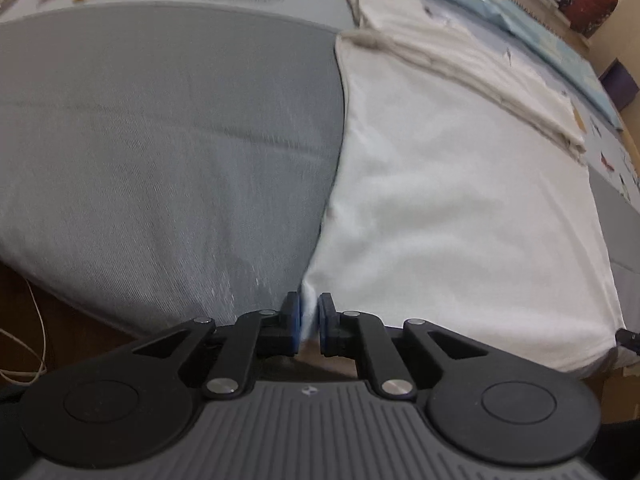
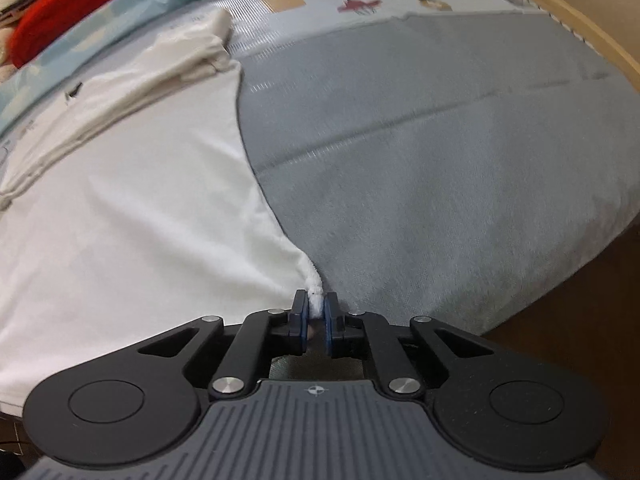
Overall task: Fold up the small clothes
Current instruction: 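Pinch the shirt hem corners with the left tool while the right tool pinches the other corner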
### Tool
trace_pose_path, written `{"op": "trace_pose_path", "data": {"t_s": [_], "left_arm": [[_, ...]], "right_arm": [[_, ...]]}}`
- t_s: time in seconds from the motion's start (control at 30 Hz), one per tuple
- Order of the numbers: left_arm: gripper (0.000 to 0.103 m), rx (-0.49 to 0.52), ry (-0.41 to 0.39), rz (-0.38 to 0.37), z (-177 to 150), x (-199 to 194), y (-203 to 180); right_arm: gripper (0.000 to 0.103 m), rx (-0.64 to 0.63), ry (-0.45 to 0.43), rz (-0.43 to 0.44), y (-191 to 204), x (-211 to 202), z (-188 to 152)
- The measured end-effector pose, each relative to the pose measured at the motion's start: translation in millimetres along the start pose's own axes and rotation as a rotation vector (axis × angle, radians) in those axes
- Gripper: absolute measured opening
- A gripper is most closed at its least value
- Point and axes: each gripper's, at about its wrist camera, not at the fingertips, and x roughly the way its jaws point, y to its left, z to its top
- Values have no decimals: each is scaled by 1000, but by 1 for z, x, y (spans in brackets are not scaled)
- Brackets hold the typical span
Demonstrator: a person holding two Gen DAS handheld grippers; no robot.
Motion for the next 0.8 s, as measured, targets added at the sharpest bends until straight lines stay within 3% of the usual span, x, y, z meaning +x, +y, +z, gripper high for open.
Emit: {"op": "trace_pose_path", "data": {"t_s": [0.2,0.33,0.8], "left_arm": [[14,30,-13,37,-1,1,-5],[8,60,-19,39,-1,2,-10],[10,90,-25,58,-5,6,-13]], "right_arm": [[11,-27,18,-23,6,5,-3],[11,-37,18,-25,6,6,-4],[14,-84,11,-35,12,7,-7]]}}
